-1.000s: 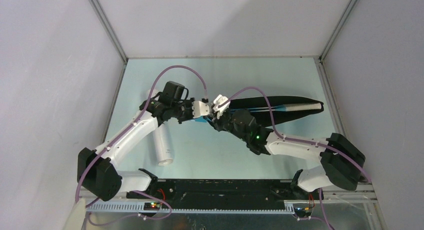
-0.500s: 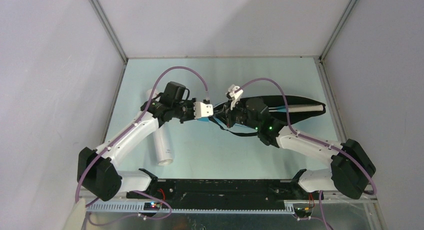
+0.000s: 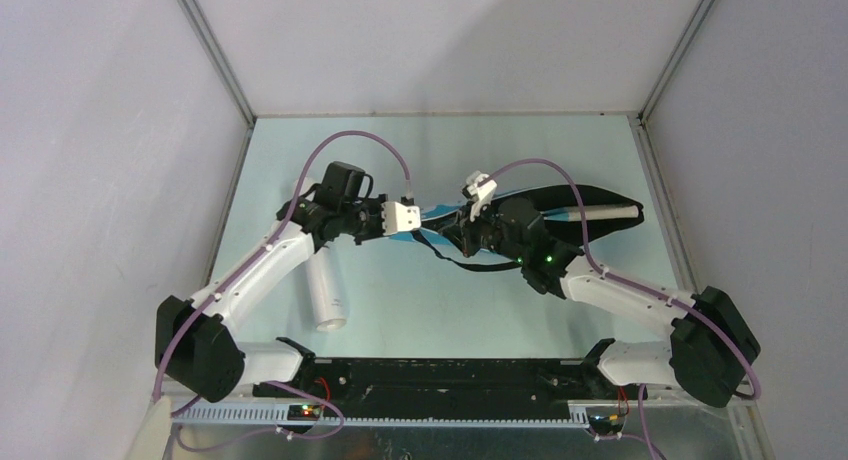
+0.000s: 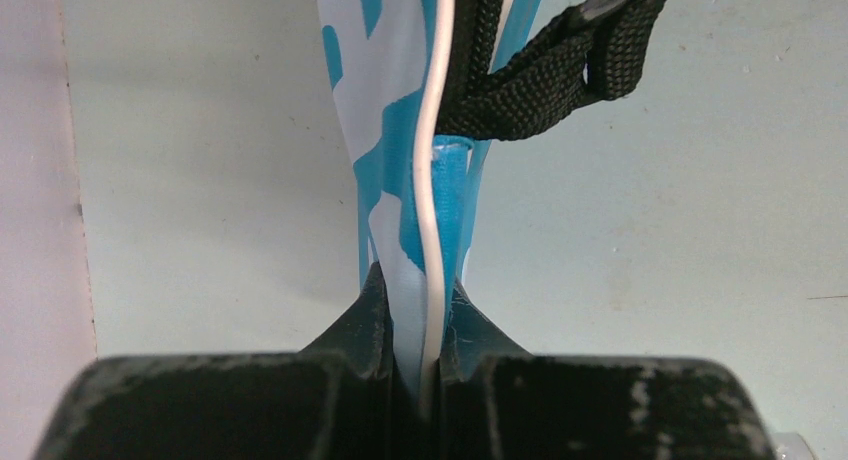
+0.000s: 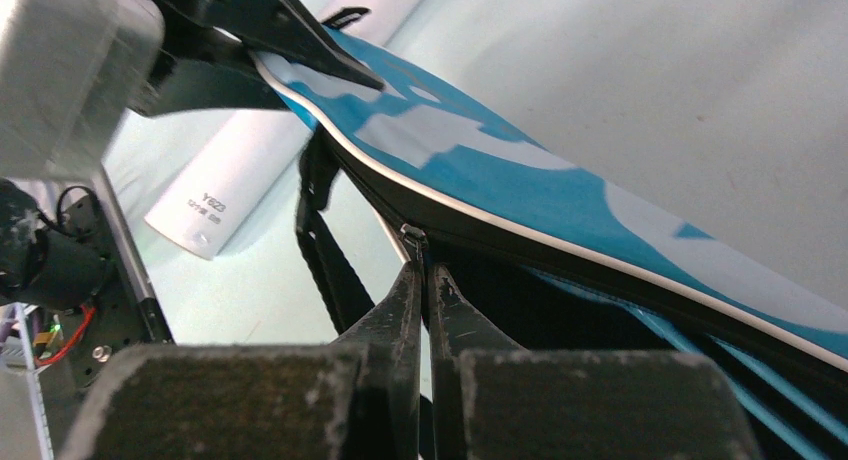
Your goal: Pack up the badminton gear
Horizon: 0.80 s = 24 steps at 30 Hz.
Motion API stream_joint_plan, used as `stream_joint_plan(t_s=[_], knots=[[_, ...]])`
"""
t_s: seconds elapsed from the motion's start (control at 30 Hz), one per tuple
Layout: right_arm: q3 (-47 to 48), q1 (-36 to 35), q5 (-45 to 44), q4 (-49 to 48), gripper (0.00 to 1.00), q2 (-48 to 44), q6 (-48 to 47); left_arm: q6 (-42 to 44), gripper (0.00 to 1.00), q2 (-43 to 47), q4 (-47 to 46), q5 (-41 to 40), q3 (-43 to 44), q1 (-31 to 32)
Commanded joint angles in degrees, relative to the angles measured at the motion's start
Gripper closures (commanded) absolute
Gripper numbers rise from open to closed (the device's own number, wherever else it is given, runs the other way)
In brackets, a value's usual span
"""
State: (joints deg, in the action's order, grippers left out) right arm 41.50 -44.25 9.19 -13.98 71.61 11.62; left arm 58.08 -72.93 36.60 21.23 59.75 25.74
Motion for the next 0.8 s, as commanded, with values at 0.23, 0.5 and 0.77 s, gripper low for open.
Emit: stream_joint_plan(t_s=[0.23, 0.5, 0.77], knots=[[-4.32, 5.72, -18.99, 14.64, 1.00, -4.21, 0.69, 1.70, 1.00, 3.84, -2.06, -7.38, 0.85, -5.80], [-4.32, 8.69, -29.08, 20.42, 1.00, -6.46, 2.56, 2.95, 1.00, 4.47, -0.34, -8.30, 1.41, -7.53], [-2.30, 12.12, -40.19, 25.24, 1.00, -5.38, 2.68, 3.97, 1.00, 5.36, 0.80, -8.76, 1.55, -8.46]])
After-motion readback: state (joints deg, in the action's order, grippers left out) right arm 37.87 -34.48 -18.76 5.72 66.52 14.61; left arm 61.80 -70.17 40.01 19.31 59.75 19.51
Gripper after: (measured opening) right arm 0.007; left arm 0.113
